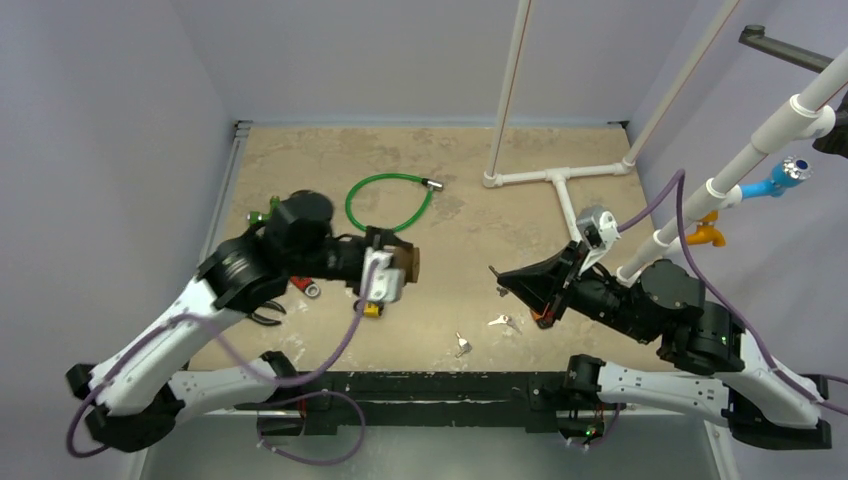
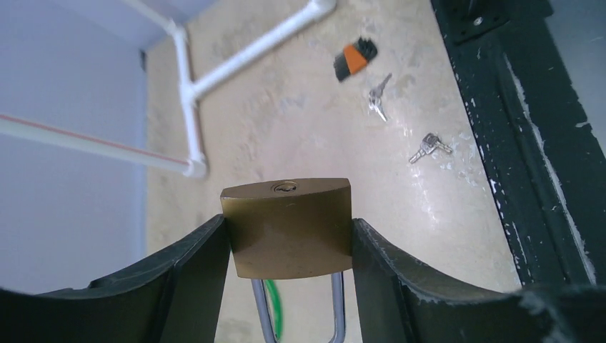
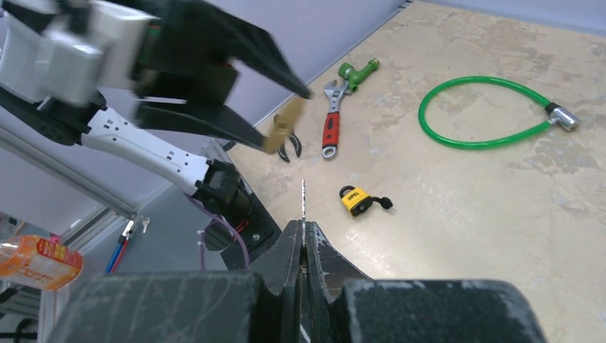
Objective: Unlock with the key
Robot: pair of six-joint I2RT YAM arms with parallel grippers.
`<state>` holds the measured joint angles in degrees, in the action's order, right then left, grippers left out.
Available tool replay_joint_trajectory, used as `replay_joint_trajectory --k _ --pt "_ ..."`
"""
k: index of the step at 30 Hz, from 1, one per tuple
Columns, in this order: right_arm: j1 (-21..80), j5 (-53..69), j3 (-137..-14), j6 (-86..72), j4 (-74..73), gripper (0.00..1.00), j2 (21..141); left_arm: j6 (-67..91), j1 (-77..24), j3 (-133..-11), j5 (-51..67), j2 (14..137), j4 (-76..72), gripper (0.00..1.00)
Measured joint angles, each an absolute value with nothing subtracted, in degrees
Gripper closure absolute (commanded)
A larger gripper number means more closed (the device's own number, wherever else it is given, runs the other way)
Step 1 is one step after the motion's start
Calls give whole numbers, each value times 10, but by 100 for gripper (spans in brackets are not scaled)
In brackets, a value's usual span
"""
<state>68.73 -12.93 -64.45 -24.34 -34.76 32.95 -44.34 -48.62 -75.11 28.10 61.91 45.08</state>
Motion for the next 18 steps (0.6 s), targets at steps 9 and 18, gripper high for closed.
replay_joint_trajectory --k 9,18 --pt "687 -60 -697 -213 -338 100 416 -593 -512 -740 314 430 490 100" --pt "687 -1 -713 -190 -328 100 475 -682 -520 -722 311 400 494 100"
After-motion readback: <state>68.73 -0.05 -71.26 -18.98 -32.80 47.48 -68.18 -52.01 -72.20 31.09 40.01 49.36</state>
